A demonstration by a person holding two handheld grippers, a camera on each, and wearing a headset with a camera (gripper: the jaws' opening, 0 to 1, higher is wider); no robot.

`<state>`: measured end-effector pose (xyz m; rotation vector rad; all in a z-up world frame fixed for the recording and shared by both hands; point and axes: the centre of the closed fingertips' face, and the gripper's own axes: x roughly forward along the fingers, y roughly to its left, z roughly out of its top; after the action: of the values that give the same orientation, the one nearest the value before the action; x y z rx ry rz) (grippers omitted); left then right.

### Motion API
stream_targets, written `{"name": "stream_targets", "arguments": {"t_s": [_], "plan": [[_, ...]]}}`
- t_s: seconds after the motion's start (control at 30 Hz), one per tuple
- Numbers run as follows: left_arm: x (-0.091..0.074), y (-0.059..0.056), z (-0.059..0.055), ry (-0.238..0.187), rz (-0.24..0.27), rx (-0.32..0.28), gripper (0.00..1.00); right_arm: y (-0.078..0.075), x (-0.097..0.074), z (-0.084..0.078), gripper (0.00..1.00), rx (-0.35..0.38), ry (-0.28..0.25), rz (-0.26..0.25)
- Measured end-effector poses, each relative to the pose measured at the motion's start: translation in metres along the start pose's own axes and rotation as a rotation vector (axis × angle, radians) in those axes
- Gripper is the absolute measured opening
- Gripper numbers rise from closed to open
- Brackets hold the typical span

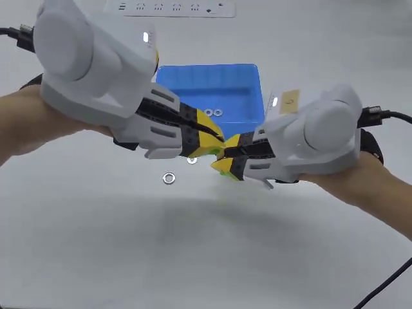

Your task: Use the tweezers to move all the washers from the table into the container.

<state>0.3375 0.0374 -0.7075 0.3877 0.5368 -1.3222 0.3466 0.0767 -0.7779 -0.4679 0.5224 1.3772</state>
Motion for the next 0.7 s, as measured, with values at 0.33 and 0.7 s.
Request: {"name": "stream_targets", "arguments": {"t_s": [0.33,0.7], "plan": [[-0.009,-0.003,0.008,-0.016,0.013,0.012,0.06,0.002,-0.005,0.012,0.1,-0.018,-0.011,-0.021],[-0.028,0.005,0.016,-0.032,0.044,0.045,0.06,-0.001,-0.016,0.036,0.1,-0.063,-0.031,-0.047]]}}
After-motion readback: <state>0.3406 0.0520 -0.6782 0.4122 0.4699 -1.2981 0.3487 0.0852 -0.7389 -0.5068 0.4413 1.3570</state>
